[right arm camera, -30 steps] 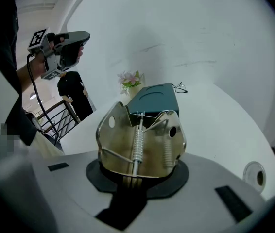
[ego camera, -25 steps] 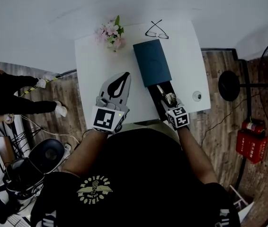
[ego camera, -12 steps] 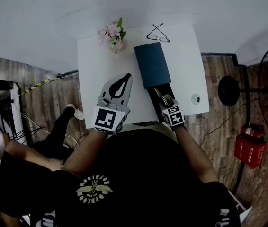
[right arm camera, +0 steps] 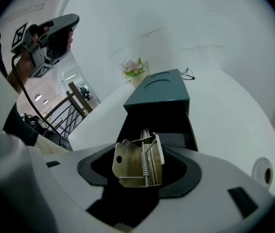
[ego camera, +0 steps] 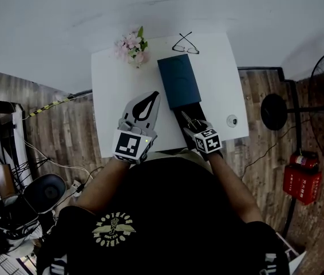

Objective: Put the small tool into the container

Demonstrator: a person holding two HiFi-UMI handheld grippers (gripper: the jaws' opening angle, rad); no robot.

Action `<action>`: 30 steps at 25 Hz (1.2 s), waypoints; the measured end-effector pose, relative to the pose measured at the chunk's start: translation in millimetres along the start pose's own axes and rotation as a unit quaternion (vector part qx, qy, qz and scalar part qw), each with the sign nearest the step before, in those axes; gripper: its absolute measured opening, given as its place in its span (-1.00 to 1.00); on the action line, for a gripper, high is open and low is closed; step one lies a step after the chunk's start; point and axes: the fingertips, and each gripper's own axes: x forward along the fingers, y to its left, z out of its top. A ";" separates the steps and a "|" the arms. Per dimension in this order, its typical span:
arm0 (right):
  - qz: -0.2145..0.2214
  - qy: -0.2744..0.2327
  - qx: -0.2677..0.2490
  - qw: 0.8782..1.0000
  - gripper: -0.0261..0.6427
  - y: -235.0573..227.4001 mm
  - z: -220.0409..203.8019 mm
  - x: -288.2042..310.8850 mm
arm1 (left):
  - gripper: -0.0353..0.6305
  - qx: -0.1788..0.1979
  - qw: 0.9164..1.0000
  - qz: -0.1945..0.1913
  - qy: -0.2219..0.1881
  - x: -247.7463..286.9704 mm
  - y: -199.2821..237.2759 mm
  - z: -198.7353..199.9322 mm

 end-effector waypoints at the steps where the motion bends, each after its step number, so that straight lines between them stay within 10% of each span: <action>1: 0.001 -0.004 0.000 1.000 -0.18 0.7 1.3 -2.7 | -0.88 0.000 1.000 0.000 0.001 0.3 -1.7 0.4; 25: -0.038 -0.139 0.008 0.990 -0.17 -36.5 45.7 -95.3 | -0.88 0.004 1.000 0.000 -0.006 9.8 -34.2 11.6; 30: -0.044 -0.189 -0.046 0.980 -0.56 -25.8 64.8 -117.2 | -0.87 -0.008 1.000 0.020 0.007 7.6 -32.4 11.2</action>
